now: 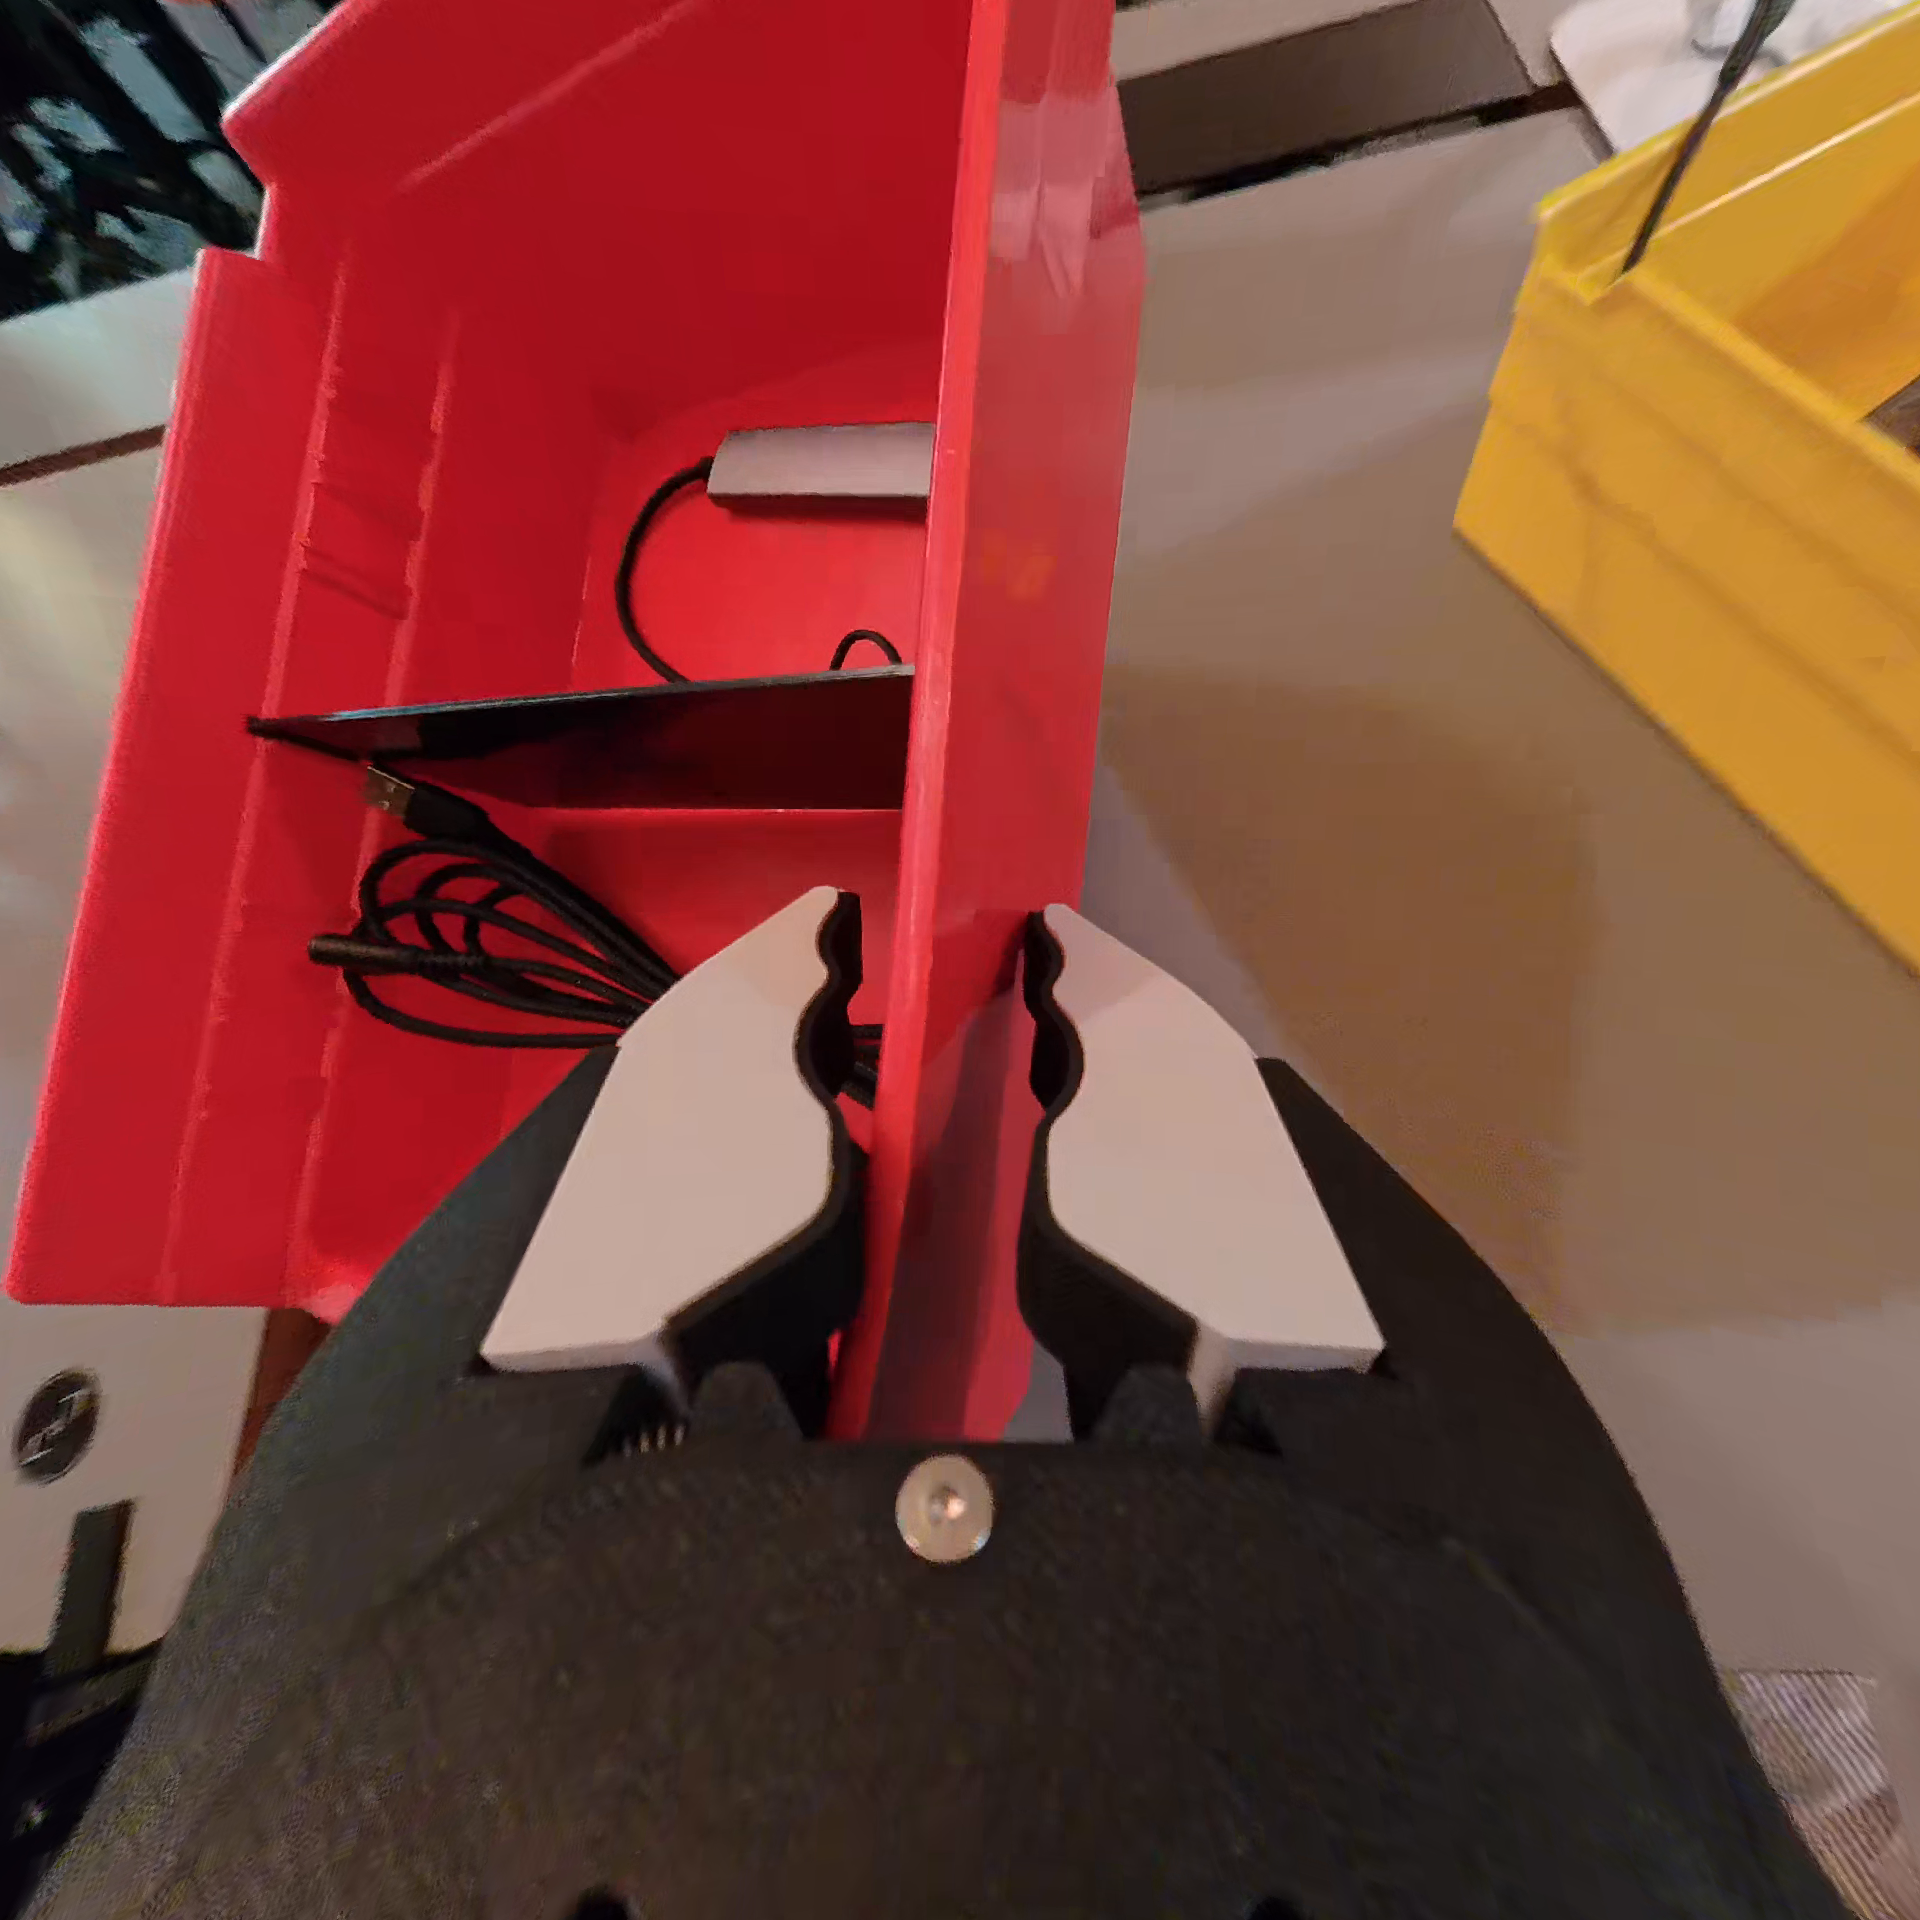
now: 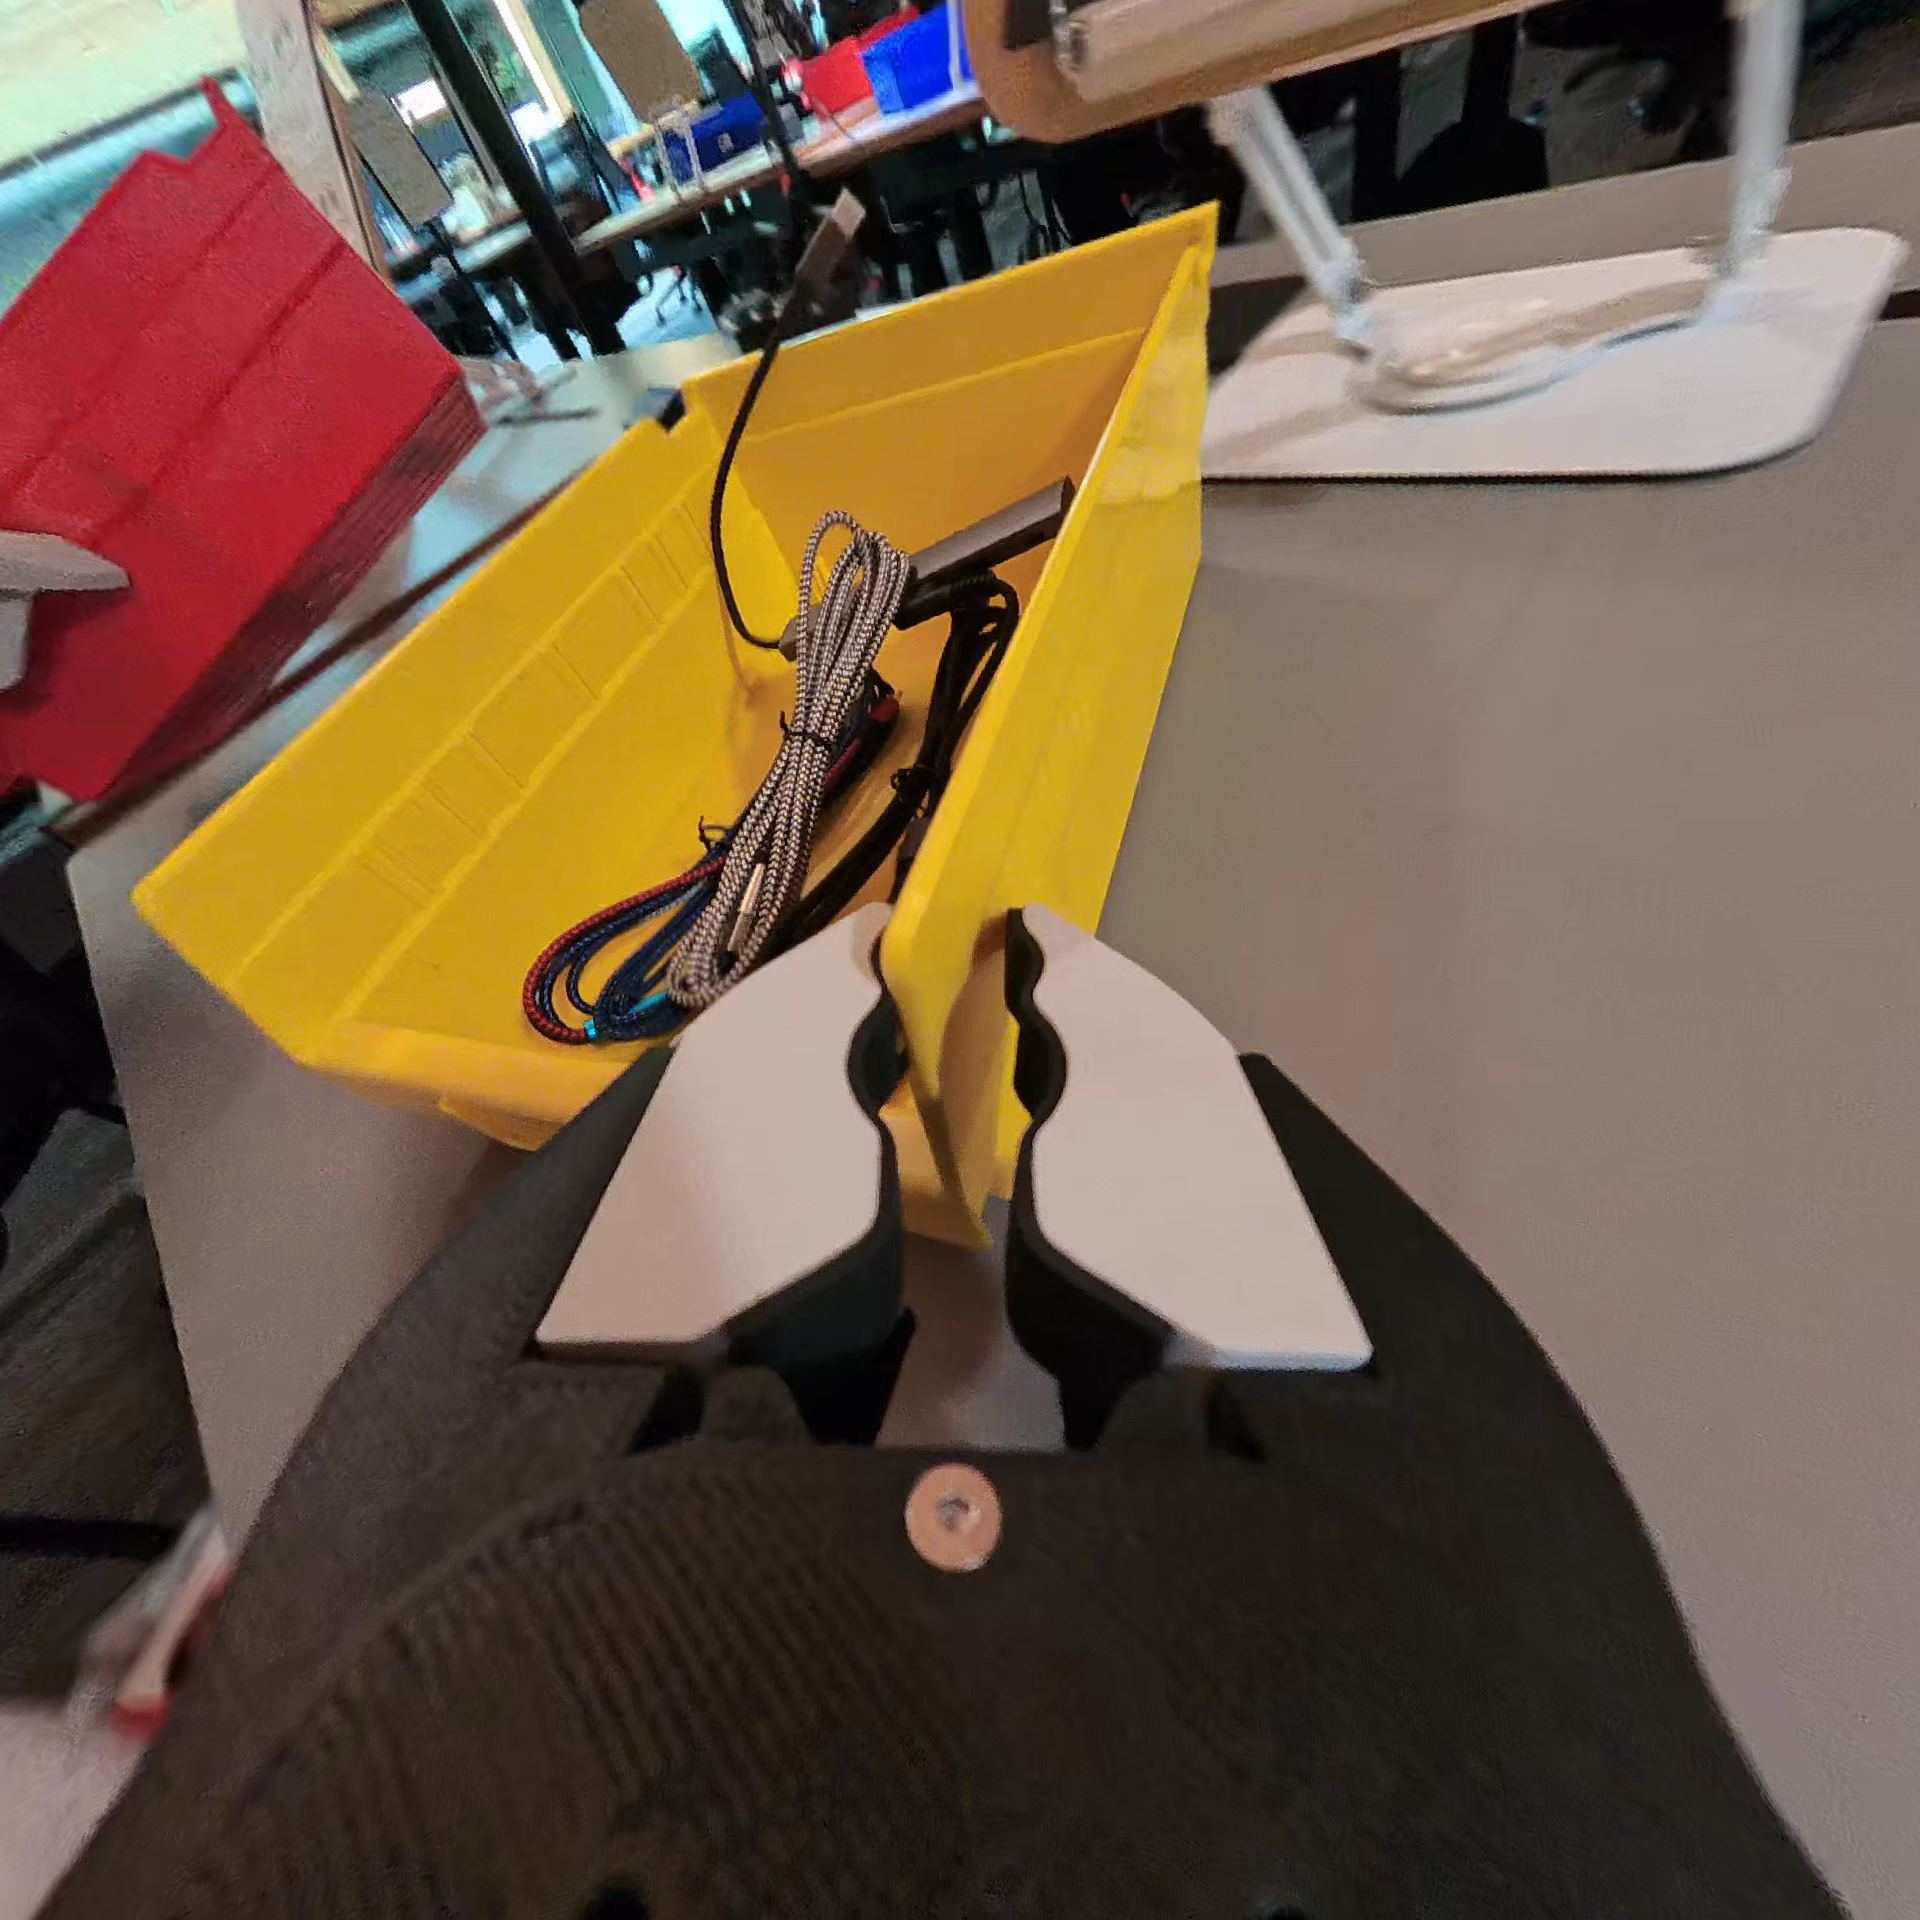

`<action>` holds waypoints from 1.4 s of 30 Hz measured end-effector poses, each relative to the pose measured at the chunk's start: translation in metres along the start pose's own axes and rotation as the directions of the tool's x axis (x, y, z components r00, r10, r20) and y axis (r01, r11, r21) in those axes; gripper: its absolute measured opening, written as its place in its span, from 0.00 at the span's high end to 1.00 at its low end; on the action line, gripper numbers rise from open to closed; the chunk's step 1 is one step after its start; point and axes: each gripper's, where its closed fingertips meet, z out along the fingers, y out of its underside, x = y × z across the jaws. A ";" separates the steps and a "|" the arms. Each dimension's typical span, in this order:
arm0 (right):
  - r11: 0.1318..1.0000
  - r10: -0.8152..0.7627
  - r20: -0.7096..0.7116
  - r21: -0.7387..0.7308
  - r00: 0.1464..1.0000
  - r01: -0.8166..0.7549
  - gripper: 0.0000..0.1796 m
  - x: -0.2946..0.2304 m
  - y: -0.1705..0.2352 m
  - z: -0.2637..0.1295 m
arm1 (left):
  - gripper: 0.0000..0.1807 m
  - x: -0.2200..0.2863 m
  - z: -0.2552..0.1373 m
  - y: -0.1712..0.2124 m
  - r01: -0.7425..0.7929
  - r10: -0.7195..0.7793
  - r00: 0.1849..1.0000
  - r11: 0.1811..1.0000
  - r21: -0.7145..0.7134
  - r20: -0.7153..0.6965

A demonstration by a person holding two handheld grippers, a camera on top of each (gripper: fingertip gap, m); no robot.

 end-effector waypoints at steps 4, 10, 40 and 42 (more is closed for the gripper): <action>0.988 0.153 0.034 0.018 0.988 -0.153 0.89 -0.054 -0.003 0.062 | 0.83 -0.037 -0.022 -0.002 0.025 -0.029 0.994 0.999 0.041 0.103; 0.995 0.102 0.096 -0.017 0.990 -0.101 0.87 -0.162 0.003 0.157 | 0.83 -0.082 -0.058 0.001 0.089 -0.105 0.974 0.992 0.085 0.201; 0.986 -0.131 0.140 -0.087 0.981 0.144 0.57 -0.032 -0.005 -0.050 | 0.84 0.088 -0.090 -0.071 -0.169 0.190 0.968 0.977 0.132 -0.163; 0.996 -0.067 0.114 -0.050 0.991 0.073 0.59 -0.008 -0.011 -0.081 | 0.84 0.133 -0.089 -0.070 -0.216 0.246 0.942 0.965 0.146 -0.228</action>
